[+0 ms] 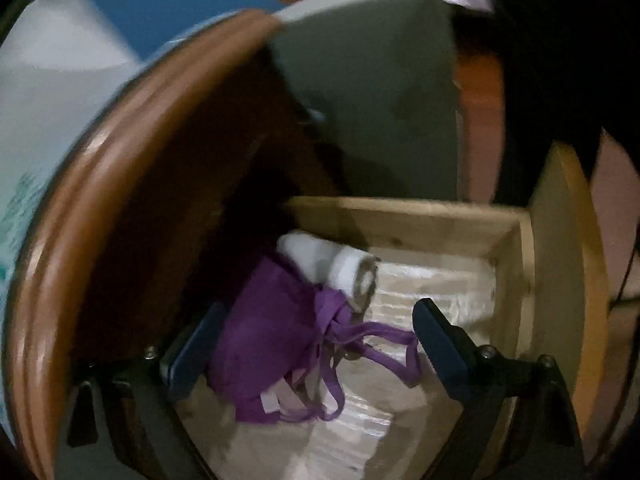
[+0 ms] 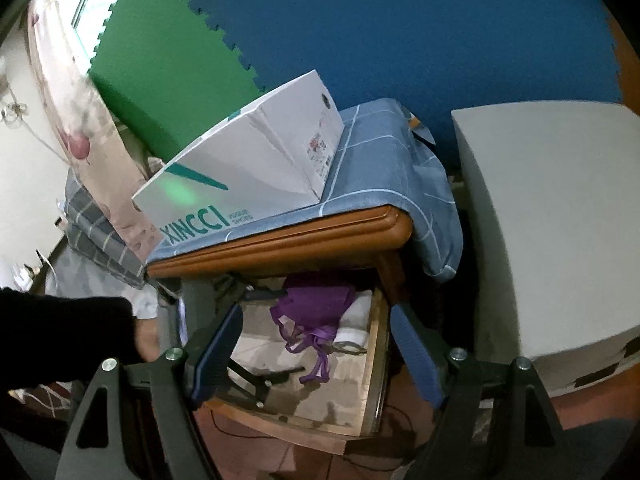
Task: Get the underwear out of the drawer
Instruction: 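Reach the left gripper into the drawer and grasp the purple bra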
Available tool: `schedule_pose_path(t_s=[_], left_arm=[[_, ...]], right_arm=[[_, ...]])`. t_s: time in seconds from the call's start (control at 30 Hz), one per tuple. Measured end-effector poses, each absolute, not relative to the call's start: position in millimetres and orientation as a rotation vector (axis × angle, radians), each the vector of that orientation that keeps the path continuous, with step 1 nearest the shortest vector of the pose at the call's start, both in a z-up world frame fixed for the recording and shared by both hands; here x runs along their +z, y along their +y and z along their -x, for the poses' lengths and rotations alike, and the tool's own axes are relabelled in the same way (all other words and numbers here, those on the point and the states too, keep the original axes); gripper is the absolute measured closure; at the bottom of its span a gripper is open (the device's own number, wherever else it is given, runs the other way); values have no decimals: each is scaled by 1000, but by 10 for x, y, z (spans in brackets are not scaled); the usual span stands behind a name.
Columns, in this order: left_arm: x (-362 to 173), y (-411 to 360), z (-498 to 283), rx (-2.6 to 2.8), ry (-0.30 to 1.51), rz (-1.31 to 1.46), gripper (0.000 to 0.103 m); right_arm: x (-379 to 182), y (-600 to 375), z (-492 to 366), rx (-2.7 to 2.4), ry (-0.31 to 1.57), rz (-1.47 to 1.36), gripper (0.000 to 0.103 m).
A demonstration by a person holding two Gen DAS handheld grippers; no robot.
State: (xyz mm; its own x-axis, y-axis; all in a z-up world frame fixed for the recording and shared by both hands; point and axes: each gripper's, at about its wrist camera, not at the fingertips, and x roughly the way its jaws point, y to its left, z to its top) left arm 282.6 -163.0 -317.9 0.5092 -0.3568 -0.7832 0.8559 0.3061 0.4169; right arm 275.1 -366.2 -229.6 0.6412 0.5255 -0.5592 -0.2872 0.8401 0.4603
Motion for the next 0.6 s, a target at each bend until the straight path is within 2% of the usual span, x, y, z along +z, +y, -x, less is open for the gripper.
schedule_pose_path(t_s=[0.2, 0.3, 0.37, 0.5, 0.57, 0.6], left_arm=[[-3576, -1621, -2819, -747, 463, -1165, 10], [-3729, -1652, -2925, -690, 452, -1203, 10], [-3835, -1681, -2901, -691, 390, -1264, 3], [-4009, -1663, -2885, -674, 335, -1344, 0], [-4005, -1633, -2874, -669, 301, -1360, 6], [-4039, -1627, -2878, -653, 299, -1399, 28]], right_arm=[[-2317, -3694, -2768, 489, 740, -391, 25], [-2331, -3656, -2773, 496, 751, -377, 25], [-2336, -3626, -2775, 501, 757, -366, 25], [-2354, -3601, -2778, 495, 769, -349, 25], [-2362, -3594, -2787, 494, 774, -346, 25], [-2366, -3591, -2791, 493, 775, -344, 25]])
